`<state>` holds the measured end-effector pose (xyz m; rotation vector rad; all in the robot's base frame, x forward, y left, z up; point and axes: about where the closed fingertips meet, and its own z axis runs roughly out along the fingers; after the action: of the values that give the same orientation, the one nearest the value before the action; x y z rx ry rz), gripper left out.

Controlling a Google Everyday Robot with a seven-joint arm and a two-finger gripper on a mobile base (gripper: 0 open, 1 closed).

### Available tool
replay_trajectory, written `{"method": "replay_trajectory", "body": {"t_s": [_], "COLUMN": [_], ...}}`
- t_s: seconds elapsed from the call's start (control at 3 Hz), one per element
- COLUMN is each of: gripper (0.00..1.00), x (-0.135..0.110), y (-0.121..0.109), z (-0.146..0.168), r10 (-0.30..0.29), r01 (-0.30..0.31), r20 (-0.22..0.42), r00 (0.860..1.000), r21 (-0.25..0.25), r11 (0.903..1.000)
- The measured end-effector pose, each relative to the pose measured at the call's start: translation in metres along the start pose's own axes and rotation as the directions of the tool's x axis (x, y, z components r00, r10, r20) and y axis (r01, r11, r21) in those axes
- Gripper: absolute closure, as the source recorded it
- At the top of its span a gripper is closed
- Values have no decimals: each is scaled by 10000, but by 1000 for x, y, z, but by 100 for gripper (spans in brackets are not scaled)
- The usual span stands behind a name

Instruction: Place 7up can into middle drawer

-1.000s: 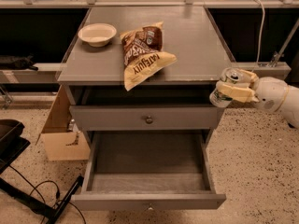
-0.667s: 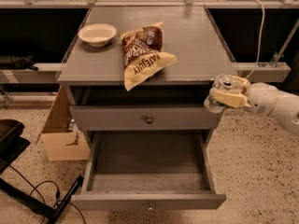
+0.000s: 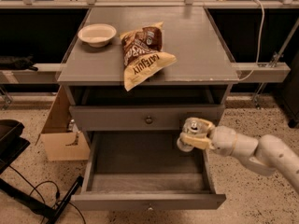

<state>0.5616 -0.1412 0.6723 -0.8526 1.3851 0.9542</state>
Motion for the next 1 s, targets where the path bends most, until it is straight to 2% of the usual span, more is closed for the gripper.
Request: {"method": "replay_trajectory", "body": {"t_s": [0.33,0.67,1.0], "gripper": [100,100,100], "x": [63,71,79], "y": [17,19,22], "z": [31,32,47], "r10": [101,183,238], "r01": [-94,-173,-222], "r20": [199,274,219], "r00": [9998,9995,9995], "r21": [-365,-381,-713], "r11": [9993,9991,9972]}}
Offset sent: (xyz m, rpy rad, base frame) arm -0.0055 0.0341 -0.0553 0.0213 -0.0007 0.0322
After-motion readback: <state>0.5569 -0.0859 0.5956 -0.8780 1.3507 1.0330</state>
